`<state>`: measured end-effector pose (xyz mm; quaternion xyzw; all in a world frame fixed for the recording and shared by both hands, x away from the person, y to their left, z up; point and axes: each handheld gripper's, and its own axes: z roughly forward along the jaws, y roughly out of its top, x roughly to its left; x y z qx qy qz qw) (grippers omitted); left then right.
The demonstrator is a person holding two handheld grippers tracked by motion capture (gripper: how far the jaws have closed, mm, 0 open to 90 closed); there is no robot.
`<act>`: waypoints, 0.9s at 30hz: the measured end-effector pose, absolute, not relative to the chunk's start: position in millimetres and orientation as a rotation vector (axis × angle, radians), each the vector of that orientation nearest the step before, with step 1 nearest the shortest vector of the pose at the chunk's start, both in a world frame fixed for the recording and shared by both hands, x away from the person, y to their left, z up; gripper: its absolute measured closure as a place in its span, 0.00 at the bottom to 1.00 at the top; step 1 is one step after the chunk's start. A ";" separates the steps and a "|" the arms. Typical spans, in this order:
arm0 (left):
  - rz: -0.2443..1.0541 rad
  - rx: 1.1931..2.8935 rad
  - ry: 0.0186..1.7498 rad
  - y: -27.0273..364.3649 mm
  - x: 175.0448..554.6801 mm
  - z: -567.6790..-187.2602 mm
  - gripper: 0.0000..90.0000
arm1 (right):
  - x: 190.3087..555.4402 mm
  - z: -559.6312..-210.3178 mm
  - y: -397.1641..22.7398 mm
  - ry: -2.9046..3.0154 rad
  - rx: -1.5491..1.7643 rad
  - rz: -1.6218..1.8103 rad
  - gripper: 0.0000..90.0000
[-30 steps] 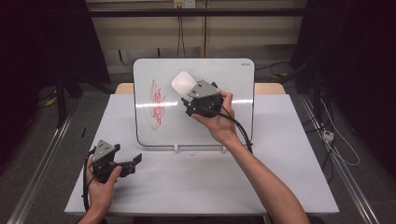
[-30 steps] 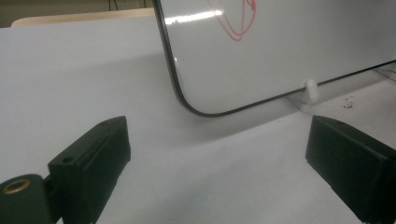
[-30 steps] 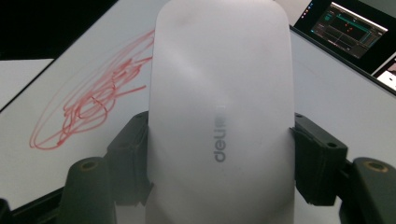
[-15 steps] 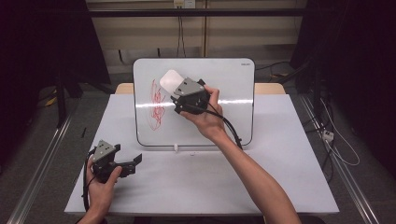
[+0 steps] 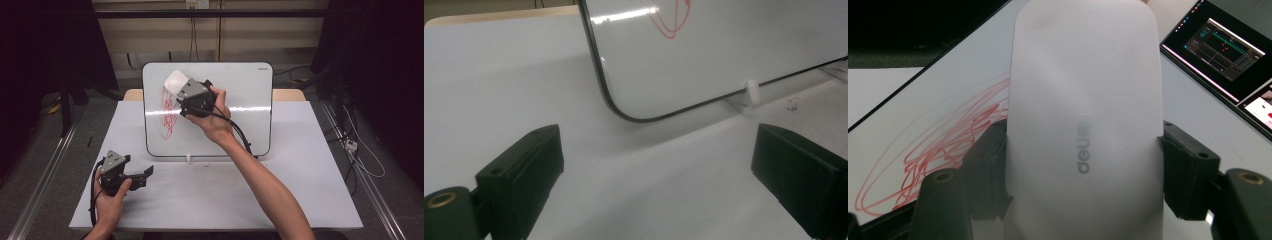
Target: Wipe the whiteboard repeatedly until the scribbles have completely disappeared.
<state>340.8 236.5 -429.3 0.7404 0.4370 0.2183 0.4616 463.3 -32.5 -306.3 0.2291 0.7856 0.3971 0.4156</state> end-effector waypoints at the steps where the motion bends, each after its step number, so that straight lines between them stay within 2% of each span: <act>1: 0.535 1.818 1.073 237.0 340.9 -429.4 0.07 | 464.2 -306.6 -30.6 1.976 0.569 0.991 0.35; 27: 0.530 1.815 1.083 238.8 340.4 -429.4 0.07 | 488.1 -305.0 -5.7 1.964 0.591 0.868 0.35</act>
